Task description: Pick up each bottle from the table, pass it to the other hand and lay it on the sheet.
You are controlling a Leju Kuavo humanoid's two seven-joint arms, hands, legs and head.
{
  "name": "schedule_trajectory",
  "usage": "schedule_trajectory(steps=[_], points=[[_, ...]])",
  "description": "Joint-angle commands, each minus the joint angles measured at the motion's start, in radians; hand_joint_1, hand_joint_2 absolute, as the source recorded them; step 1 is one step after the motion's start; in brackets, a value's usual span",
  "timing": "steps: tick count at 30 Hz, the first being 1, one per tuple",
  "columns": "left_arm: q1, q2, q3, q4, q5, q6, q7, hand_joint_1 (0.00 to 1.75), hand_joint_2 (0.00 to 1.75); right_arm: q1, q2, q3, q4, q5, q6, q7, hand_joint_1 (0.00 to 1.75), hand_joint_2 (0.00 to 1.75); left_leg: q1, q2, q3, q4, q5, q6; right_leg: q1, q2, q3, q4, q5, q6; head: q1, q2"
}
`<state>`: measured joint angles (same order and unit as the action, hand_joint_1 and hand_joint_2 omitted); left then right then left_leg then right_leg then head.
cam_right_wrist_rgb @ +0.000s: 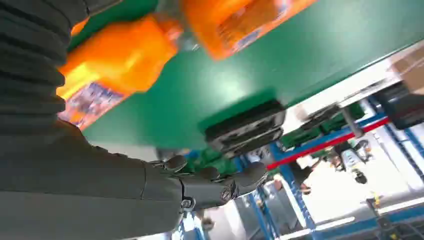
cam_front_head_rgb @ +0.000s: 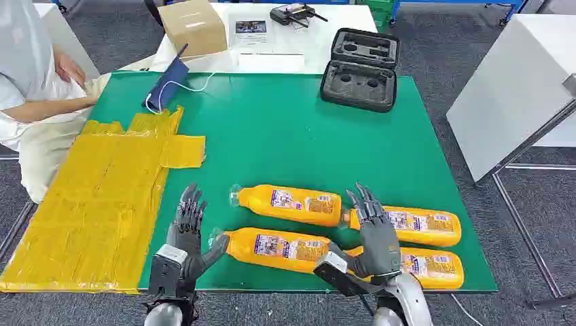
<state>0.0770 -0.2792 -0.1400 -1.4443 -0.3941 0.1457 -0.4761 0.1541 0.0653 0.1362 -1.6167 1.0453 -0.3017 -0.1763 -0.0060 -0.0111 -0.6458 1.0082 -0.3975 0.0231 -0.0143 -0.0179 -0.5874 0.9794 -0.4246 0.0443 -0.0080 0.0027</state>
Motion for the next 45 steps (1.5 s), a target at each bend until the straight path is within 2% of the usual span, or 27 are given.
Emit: schedule_trajectory(steps=[1,9,12,16,27,28,33,40,41,45], points=[[-0.042,-0.004,0.035,0.061,0.005,-0.011,0.005,0.00,1.75,-0.057,-0.084,-0.093,0.030,-0.005,-0.004,0.011,0.00,1.75,0.001,0.001,0.004,0.000,-0.002,-0.001,0.001,0.002,0.005,-0.001,-0.001,-0.001,0.000,0.000],[-0.043,-0.004,0.039,0.069,0.007,-0.011,0.004,0.00,1.75,-0.060,-0.079,-0.102,0.039,0.006,-0.012,0.015,0.00,1.75,0.000,0.001,0.003,-0.001,-0.001,-0.001,0.000,0.001,0.004,-0.001,-0.001,-0.001,0.000,0.000],[-0.052,-0.005,0.052,0.092,0.032,-0.028,-0.002,0.00,1.75,-0.085,-0.098,-0.129,0.095,0.038,0.019,0.040,0.00,1.75,0.000,0.001,0.004,-0.001,-0.001,-0.001,0.000,0.001,0.004,-0.002,0.000,-0.001,0.000,0.000],[-0.059,-0.008,0.042,0.103,0.043,-0.052,-0.003,0.00,1.75,-0.157,-0.116,-0.149,0.216,0.141,-0.001,0.088,0.00,1.75,0.001,0.002,0.006,-0.001,-0.001,-0.001,0.001,0.003,0.006,-0.003,0.000,-0.001,0.000,0.000],[-0.059,-0.008,0.042,0.103,0.043,-0.052,-0.003,0.00,1.75,-0.157,-0.116,-0.149,0.216,0.141,-0.001,0.088,0.00,1.75,0.000,0.001,0.004,-0.001,-0.001,-0.001,0.000,0.001,0.004,-0.001,0.000,0.000,0.000,0.000],[-0.062,-0.007,0.038,0.104,0.044,-0.052,-0.004,0.00,1.75,-0.166,-0.120,-0.147,0.230,0.162,-0.001,0.103,0.00,1.75,0.001,0.002,0.008,-0.001,-0.003,-0.002,0.001,0.002,0.009,-0.002,-0.002,-0.001,0.000,0.000],[-0.081,-0.002,0.028,0.137,0.069,-0.084,0.005,0.00,1.75,-0.218,-0.159,-0.159,0.342,0.176,0.040,0.117,0.00,1.75,0.000,0.002,0.005,-0.001,-0.001,-0.001,0.001,0.002,0.006,-0.002,0.000,0.000,0.000,0.000],[-0.114,0.012,0.016,0.162,0.085,-0.104,0.002,0.00,1.75,-0.310,-0.233,-0.160,0.518,0.204,0.096,0.102,0.00,1.75,0.000,0.001,0.004,-0.001,0.000,0.000,0.000,0.001,0.005,-0.002,0.001,0.000,0.000,0.000],[-0.119,0.013,0.016,0.168,0.092,-0.109,0.000,0.00,1.75,-0.320,-0.236,-0.162,0.534,0.195,0.094,0.089,0.00,1.75,0.000,0.002,0.007,-0.001,-0.001,-0.001,0.000,0.003,0.008,-0.003,0.000,-0.001,0.000,0.000],[-0.128,0.020,0.016,0.172,0.100,-0.113,-0.005,0.00,1.75,-0.350,-0.254,-0.157,0.585,0.193,0.118,0.074,0.00,1.75,-0.001,0.001,0.005,-0.001,0.000,0.000,0.000,0.002,0.006,-0.002,0.001,0.001,0.000,0.000]])
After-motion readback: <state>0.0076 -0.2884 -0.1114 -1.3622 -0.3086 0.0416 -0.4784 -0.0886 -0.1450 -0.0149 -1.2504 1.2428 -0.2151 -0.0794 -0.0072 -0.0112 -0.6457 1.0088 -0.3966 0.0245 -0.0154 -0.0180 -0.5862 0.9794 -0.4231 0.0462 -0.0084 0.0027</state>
